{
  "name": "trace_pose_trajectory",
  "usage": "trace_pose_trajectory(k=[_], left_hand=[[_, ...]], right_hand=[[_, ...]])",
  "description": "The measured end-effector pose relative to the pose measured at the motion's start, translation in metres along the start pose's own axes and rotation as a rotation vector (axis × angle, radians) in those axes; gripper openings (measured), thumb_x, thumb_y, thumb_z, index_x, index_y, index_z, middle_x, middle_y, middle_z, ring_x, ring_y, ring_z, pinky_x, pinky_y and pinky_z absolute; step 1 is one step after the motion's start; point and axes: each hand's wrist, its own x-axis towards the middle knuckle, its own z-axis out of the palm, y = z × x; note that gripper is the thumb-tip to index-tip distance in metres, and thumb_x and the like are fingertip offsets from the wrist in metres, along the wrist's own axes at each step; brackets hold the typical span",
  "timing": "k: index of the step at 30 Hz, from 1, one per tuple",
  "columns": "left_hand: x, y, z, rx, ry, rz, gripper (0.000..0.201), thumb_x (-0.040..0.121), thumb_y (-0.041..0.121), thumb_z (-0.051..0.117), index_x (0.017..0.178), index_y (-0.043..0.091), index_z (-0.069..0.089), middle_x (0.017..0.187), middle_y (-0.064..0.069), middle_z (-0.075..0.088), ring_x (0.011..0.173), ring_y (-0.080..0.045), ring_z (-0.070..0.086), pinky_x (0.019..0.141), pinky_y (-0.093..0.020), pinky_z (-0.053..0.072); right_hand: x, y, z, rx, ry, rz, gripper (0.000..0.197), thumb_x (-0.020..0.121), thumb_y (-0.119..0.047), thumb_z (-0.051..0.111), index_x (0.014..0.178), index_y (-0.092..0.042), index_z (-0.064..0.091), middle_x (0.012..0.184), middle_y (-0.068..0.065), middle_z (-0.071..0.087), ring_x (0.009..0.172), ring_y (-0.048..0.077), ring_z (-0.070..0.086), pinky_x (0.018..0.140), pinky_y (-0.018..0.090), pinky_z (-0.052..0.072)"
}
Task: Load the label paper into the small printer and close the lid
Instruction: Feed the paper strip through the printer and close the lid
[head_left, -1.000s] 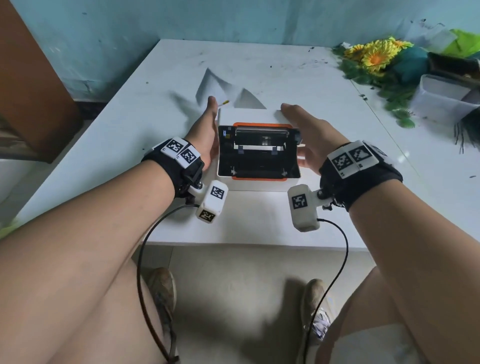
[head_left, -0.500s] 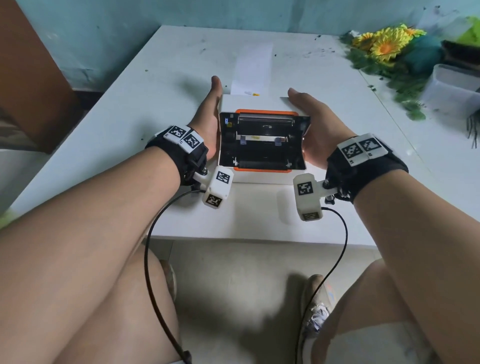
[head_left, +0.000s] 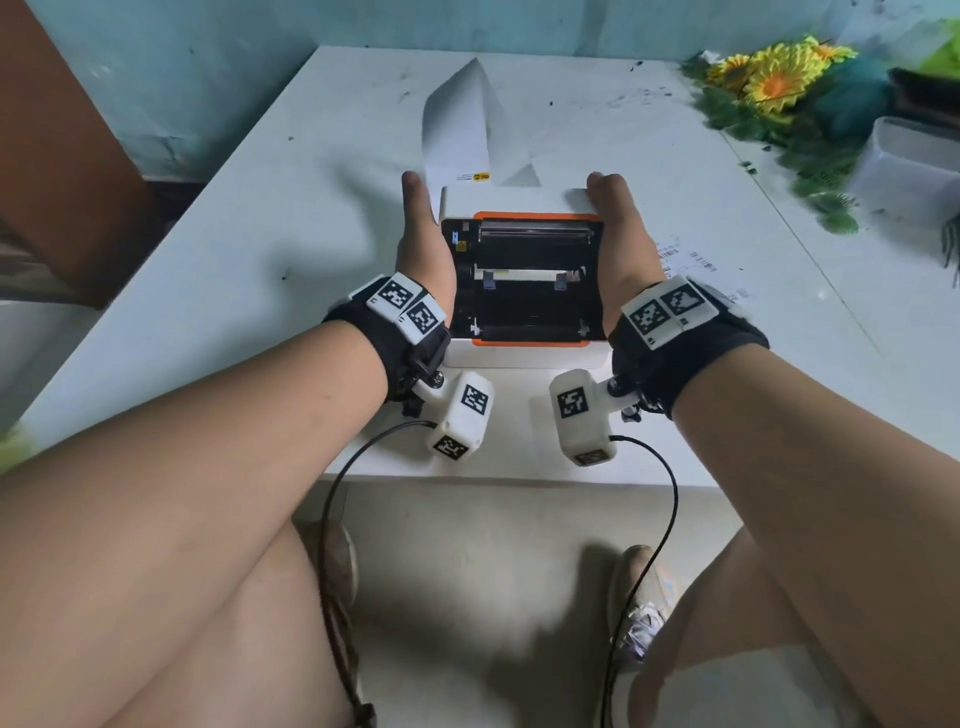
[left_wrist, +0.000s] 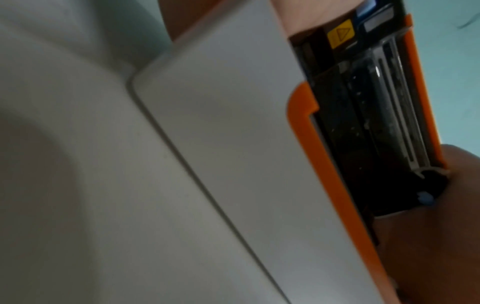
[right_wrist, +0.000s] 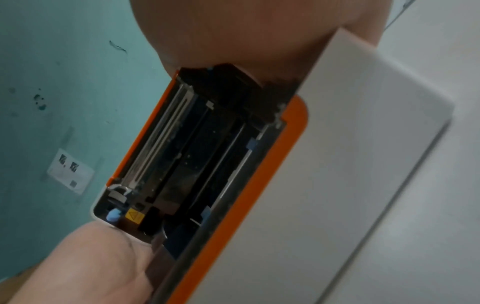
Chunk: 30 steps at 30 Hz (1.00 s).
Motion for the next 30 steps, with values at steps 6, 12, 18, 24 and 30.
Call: trace_pose_trajectory(k=[6,12,18,24,30], left_hand=[[-0.021,0.015,0.004,0.002,-0.060,-0.008,0.088,0.080,0.092,0.036,0.121,0.026,0.076,0.098,-0.002,0.083,0.088,-0.026,0.080,0.085,-0.049,0.065],[-0.023,0.030,-0.014,0.061,-0.365,-0.118,0.080,0.100,0.073,0.036,0.141,0.010,0.065,0.114,-0.016,0.078,0.107,-0.036,0.075,0.090,-0.049,0.062],[-0.017,0.035,-0.012,0.145,-0.424,-0.161,0.074,0.103,0.071,0.029,0.112,0.012,0.073,0.089,-0.009,0.081,0.075,-0.027,0.078,0.062,-0.030,0.062],[-0.009,0.038,-0.015,0.166,-0.478,-0.228,0.070,0.098,0.073,0.041,0.113,0.013,0.075,0.104,-0.012,0.077,0.092,-0.032,0.074,0.086,-0.040,0.060],[-0.010,0.035,-0.017,0.097,-0.496,-0.249,0.066,0.096,0.065,0.052,0.133,0.013,0.068,0.118,-0.013,0.073,0.107,-0.034,0.072,0.095,-0.046,0.058]], right_hand=[[-0.004,-0.008,-0.004,-0.025,-0.138,0.024,0.048,0.087,-0.065,0.058,0.109,-0.025,0.072,0.098,0.007,0.069,0.087,0.031,0.071,0.099,0.051,0.056],[0.002,-0.008,-0.027,0.084,-0.342,0.175,0.096,0.084,-0.085,0.045,0.125,-0.005,0.077,0.136,0.022,0.070,0.130,0.047,0.063,0.111,0.065,0.045],[0.004,-0.008,-0.016,0.106,-0.255,0.057,0.064,0.096,-0.068,0.051,0.116,-0.016,0.082,0.128,0.021,0.075,0.119,0.045,0.071,0.108,0.067,0.048],[0.006,-0.013,-0.024,0.043,-0.314,0.159,0.065,0.089,-0.067,0.061,0.095,-0.008,0.087,0.121,0.017,0.078,0.119,0.042,0.072,0.109,0.063,0.047],[0.007,-0.016,-0.024,0.071,-0.286,0.171,0.068,0.089,-0.065,0.062,0.119,-0.005,0.073,0.117,0.018,0.079,0.113,0.045,0.074,0.110,0.060,0.047]])
